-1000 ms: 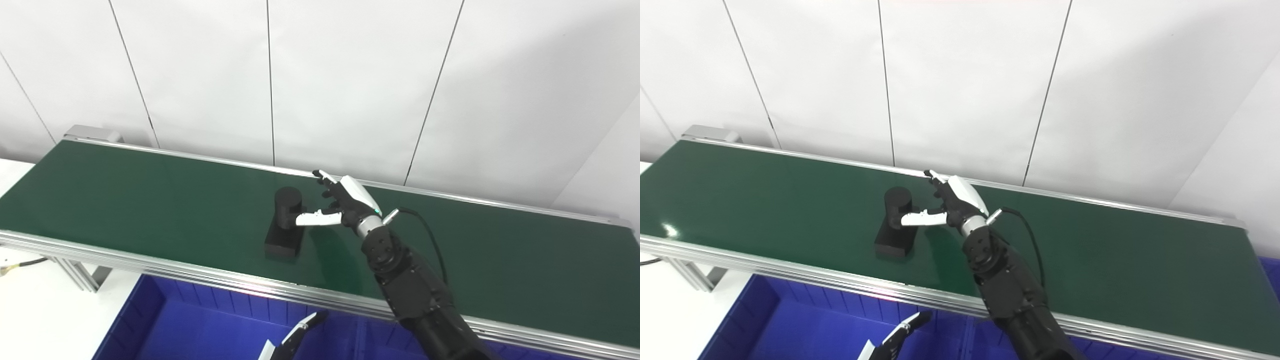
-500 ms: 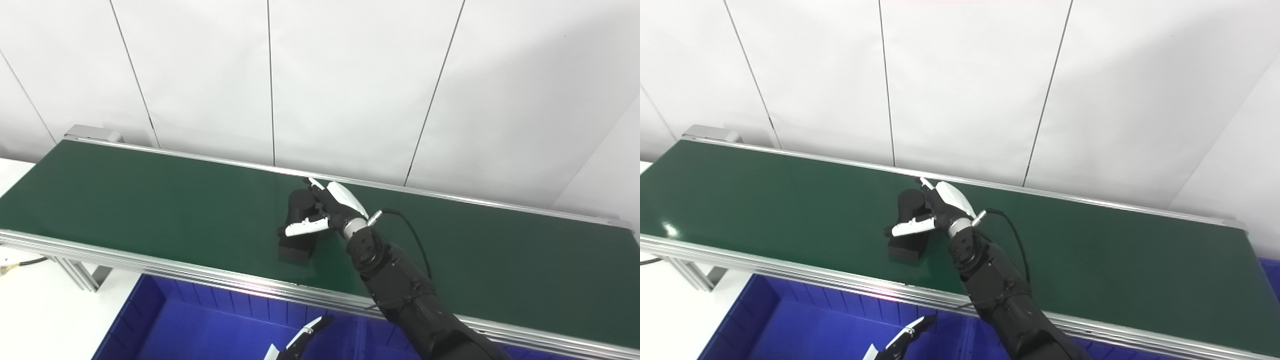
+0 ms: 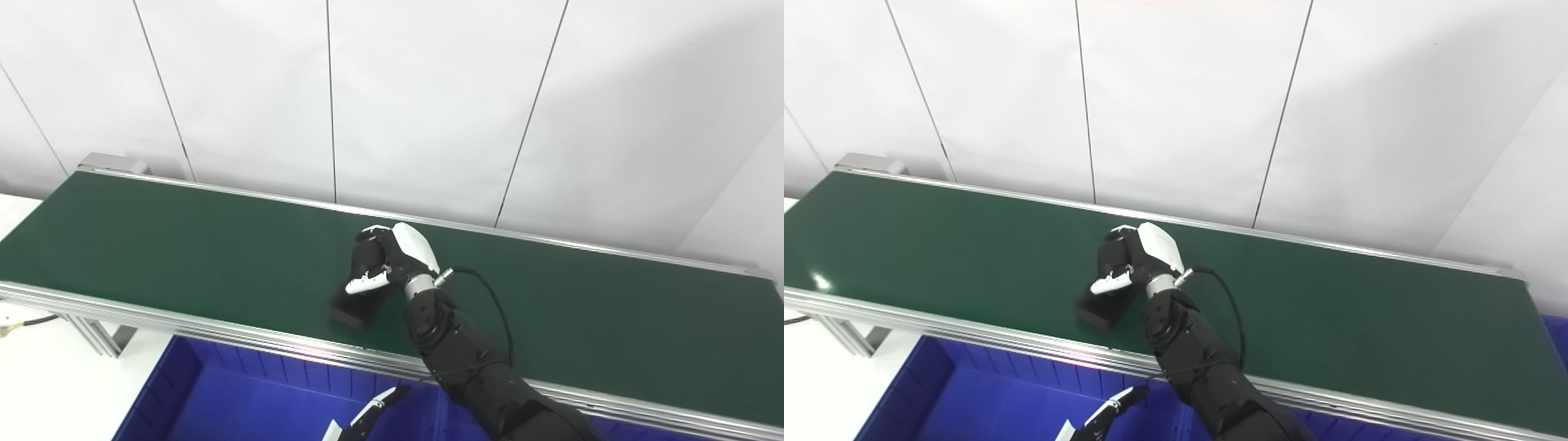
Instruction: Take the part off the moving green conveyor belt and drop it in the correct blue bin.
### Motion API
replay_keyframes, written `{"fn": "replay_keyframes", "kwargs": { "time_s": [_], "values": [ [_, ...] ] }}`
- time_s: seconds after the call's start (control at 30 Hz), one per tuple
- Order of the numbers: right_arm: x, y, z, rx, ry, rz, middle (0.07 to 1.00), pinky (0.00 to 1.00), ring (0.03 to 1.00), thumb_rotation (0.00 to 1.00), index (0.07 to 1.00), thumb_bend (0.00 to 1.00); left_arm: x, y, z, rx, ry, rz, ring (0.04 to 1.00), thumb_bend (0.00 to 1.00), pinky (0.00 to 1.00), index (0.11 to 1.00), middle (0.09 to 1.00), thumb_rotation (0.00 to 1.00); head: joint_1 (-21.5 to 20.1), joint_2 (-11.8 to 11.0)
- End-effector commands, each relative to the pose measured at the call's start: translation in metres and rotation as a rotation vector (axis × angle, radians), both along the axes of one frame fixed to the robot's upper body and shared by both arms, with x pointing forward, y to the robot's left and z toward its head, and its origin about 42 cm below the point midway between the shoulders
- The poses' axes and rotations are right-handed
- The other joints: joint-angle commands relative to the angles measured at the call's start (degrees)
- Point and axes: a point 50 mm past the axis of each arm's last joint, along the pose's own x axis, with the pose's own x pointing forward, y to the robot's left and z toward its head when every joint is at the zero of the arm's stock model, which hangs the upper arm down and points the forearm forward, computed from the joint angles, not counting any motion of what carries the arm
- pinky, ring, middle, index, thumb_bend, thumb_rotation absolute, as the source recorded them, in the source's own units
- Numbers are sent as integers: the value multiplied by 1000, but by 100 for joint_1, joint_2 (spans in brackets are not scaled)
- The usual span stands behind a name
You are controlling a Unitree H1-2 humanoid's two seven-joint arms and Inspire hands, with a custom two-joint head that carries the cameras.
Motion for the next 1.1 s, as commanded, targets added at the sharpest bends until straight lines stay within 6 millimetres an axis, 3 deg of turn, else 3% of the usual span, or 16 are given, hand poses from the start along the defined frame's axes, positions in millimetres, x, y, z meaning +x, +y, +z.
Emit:
{"fn": "replay_keyframes", "kwargs": {
  "time_s": [0.0, 0.17, 0.3, 0.47, 0.67, 0.83, 1.07],
  "values": [
    [4, 13, 22, 87, -99, 11, 460, 289, 367, 0, 546, 509, 4, -11, 11, -45, -61, -16, 924, 846, 957, 870, 900, 1000, 4, 0],
    [4, 8, 21, 179, -118, -59, 462, 222, 368, 0, 523, 506, 9, -6, 9, -51, -52, -7, 930, 869, 965, 869, 906, 1000, -80, -30],
    [2, 3, 20, 226, -156, -87, 513, 319, 425, 0, 497, 509, 12, -2, 8, -42, -30, 16, 930, 907, 968, 859, 903, 1000, -160, -45],
    [0, -7, 19, 286, -197, -123, 561, 336, 476, 0, 481, 489, 16, 3, 6, -18, -48, 19, 927, 876, 979, 866, 893, 1000, -258, -57],
    [-8, -25, 30, 387, -245, -154, 569, 372, 466, 0, 472, 490, 21, 8, 4, 0, -56, 19, 925, 835, 966, 877, 892, 1000, -420, 6],
    [-36, -58, 48, 486, -307, -173, 546, 396, 453, 0, 482, 494, 23, 11, 8, 33, -81, 29, 922, 789, 972, 868, 888, 1000, -580, 197],
    [-83, -105, 63, 506, -305, -216, 549, 339, 444, 0, 493, 491, 27, 14, 10, 23, -82, 20, 925, 749, 968, 873, 890, 1000, -534, 474]
  ]
}}
